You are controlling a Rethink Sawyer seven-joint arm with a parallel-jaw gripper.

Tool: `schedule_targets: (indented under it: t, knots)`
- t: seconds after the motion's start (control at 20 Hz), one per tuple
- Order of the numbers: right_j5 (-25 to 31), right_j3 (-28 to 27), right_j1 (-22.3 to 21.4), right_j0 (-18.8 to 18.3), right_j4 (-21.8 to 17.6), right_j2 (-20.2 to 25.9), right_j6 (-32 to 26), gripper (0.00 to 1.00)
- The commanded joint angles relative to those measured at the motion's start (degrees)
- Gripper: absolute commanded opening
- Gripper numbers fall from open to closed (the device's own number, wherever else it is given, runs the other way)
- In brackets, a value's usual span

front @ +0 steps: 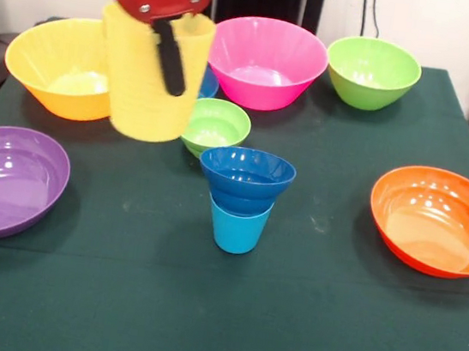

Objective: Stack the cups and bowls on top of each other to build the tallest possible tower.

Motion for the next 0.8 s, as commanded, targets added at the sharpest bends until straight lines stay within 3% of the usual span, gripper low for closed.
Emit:
schedule_targets:
  t: [0.05, 0.8]
  knots:
    - [-3.8, 13.2, -5.9, 2.5, -0.6, 2.9, -1.2, 0.00]
    - [-9.8, 20.1, -7.7, 3.9, -0.5, 3.9, -0.1, 0.00]
